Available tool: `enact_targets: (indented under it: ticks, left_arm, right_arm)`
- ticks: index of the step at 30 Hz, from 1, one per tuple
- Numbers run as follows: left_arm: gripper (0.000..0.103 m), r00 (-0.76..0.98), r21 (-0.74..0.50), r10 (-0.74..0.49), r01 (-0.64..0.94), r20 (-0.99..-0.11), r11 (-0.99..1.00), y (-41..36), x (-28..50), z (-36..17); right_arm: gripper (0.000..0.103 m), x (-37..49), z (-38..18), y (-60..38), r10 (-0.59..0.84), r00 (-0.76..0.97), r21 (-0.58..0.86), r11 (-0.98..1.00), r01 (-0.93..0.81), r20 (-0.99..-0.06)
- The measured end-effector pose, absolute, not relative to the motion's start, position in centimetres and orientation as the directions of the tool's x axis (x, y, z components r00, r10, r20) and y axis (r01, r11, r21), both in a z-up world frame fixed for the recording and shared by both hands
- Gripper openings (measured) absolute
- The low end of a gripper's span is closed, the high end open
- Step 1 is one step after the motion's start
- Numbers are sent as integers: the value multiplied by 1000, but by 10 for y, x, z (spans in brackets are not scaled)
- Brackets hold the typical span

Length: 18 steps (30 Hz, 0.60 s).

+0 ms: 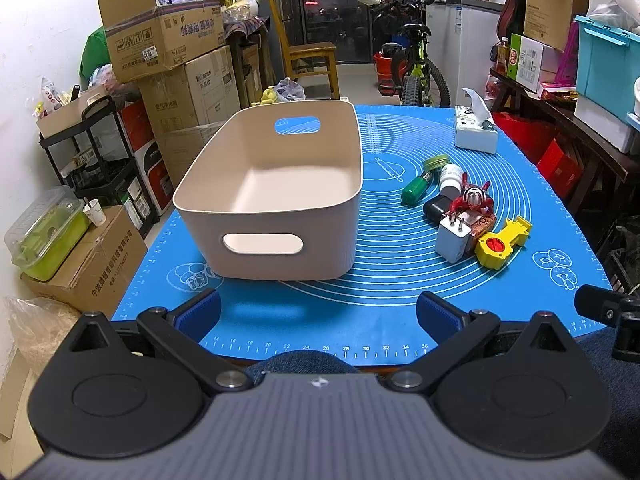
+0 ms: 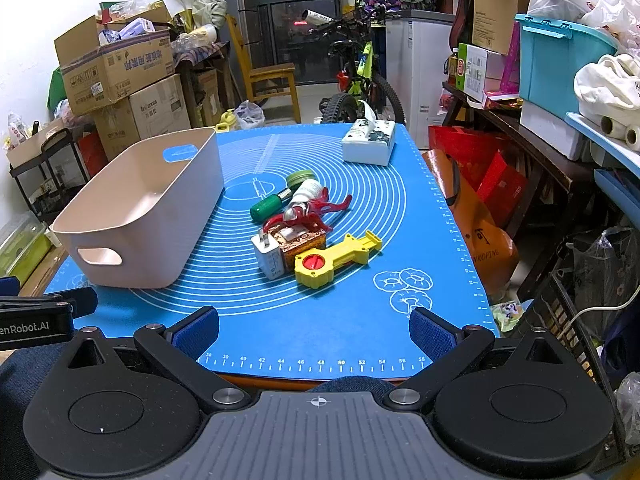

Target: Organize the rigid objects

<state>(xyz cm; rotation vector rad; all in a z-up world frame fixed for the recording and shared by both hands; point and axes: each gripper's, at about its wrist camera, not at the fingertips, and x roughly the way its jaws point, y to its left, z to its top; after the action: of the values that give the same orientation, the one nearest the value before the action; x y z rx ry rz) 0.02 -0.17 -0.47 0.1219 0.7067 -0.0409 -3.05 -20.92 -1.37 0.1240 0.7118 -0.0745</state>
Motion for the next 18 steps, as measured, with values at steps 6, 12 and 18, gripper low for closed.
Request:
enact_targets:
  ticks: [6, 12, 18]
  left_arm:
    - [103, 760, 99, 4, 79, -650, 992, 0, -1, -5]
    - [103, 760, 100, 6, 77, -650, 992, -1, -1, -5]
    - [103, 760, 100, 6, 78, -650, 992, 0, 0, -4]
  right_arm:
    - [101, -30, -14, -209, -25, 755, 89, 990, 110, -655]
    - [101, -31, -14, -209, -25, 755, 88, 990, 110, -655]
    - [101, -30, -13, -210, -24, 757, 89, 990, 109, -653]
